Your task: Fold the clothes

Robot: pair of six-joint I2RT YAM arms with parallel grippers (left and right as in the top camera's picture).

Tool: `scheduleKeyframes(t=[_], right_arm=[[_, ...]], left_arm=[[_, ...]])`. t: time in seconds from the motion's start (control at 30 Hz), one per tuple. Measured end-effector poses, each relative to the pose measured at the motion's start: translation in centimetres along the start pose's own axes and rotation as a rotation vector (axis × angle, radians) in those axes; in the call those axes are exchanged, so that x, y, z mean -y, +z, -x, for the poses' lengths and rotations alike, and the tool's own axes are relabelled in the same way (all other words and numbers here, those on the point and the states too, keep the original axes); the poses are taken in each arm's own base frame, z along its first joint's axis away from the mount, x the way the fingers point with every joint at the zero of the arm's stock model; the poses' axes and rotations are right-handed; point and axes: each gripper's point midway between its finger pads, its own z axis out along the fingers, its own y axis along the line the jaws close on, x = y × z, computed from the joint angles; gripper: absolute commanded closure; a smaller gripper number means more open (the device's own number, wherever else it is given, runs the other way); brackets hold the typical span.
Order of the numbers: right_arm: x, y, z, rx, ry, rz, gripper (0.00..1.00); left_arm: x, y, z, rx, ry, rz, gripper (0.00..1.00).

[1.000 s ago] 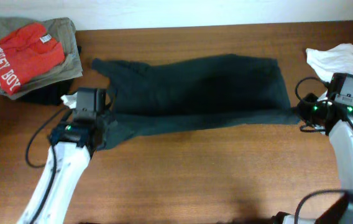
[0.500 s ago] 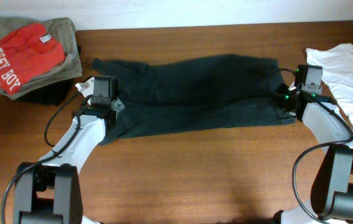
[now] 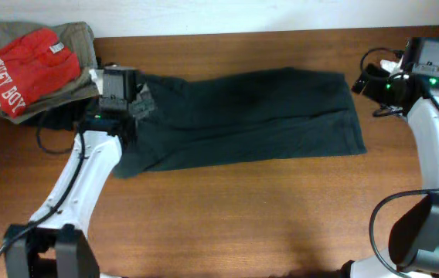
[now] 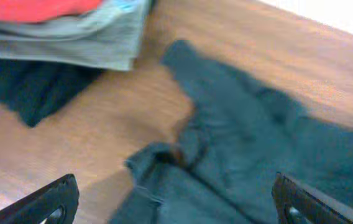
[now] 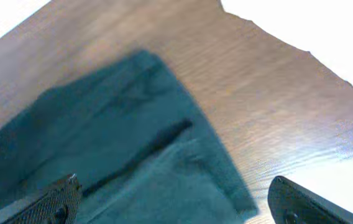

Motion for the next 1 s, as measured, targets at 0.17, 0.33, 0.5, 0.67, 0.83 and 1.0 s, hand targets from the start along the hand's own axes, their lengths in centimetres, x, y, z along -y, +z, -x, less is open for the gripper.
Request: scheduleKeyframes(t=[0.17,0.33,0.5,0.67,0.83,1.0], right_arm=[[-1.9,0.4,-2.0,-0.091,-0.025,0.119,0.01],[-4.3,4.3,-6.6,-0.276,-0.045,0.192,0.01],[-8.4,4.8,-9.7,-0.34,-0.144,0.233,0.01],[-9.0,4.7,-10.4,-0.351,-0.189,0.225,0.01],[-8.8,4.7,-10.7,-0.362,-0.19,0.217,0.01],[-8.6,4.5,-11.1,-0.382,-0.188,0.209,0.01]], left_arm=[[3.9,1.7,-4.1,-0.185,0.031,-0.206,0.05],[7.7,7.0,-10.1,-0.376,0.022,-0.382,0.05],[7.9,8.5,-10.4,-0.373,-0.015,-0.384,0.09],[7.7,9.1,-8.9,-0.311,-0.028,-0.368,0.11],[7.6,9.3,-8.5,-0.291,-0.028,-0.355,0.11],[7.0,10.0,-8.7,-0.303,-0.08,-0.336,0.37]])
